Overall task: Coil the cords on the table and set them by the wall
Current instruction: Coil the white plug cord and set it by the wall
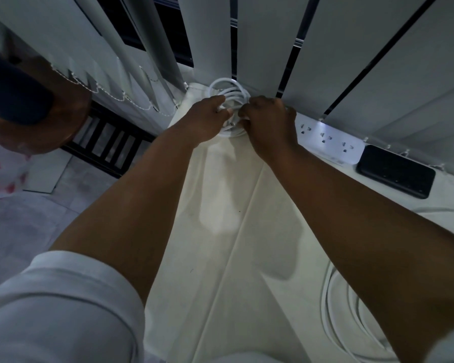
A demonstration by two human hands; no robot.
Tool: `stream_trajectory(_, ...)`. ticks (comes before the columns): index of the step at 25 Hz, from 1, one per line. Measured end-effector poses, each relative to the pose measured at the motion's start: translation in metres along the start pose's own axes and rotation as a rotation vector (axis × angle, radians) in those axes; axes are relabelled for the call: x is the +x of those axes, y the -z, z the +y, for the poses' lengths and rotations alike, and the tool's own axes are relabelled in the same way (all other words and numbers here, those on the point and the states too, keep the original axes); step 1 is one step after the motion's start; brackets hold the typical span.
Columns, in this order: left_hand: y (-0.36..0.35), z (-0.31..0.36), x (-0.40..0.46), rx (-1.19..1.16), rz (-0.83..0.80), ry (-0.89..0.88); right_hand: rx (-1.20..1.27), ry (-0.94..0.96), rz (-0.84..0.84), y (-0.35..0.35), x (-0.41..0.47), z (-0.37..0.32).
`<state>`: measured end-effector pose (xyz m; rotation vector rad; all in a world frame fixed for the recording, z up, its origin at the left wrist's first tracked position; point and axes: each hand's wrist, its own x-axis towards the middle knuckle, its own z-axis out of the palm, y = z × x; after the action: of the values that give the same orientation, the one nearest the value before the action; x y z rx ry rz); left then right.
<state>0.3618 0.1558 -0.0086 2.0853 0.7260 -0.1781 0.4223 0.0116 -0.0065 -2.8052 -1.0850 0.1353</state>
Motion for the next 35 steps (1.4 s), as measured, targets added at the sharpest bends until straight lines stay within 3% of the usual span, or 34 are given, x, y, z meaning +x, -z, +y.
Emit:
stream_trajectory(3, -0.005, 0.0, -0.005, 0.277, 0.111, -0.123, -0.006, 0.001, 0.004, -0.001, 0.0, 0.001)
stream_trajectory(6, -0.014, -0.007, -0.01, 0.163, 0.293, -0.118, -0.046, 0.029, 0.021, -0.008, -0.005, 0.004)
stream_trajectory(10, -0.019, -0.017, -0.015, 0.215, 0.436, -0.135, -0.07, 0.11, 0.039, -0.015, -0.014, 0.009)
stream_trajectory(16, -0.017, -0.026, -0.024, 0.251, 0.218, -0.288, -0.211, 0.173, -0.003, -0.02, -0.022, 0.015)
stream_trajectory(21, -0.021, -0.032, -0.021, 0.354, 0.269, -0.218, -0.18, 0.154, -0.048, -0.018, -0.013, 0.012)
stream_trajectory(28, -0.025, -0.035, -0.017, 0.36, 0.283, -0.274, -0.151, 0.271, -0.045, -0.019, -0.025, 0.029)
stream_trajectory(35, -0.04, -0.035, -0.03, 0.477, 0.241, -0.235, -0.079, -0.05, -0.005, -0.029, -0.068, 0.037)
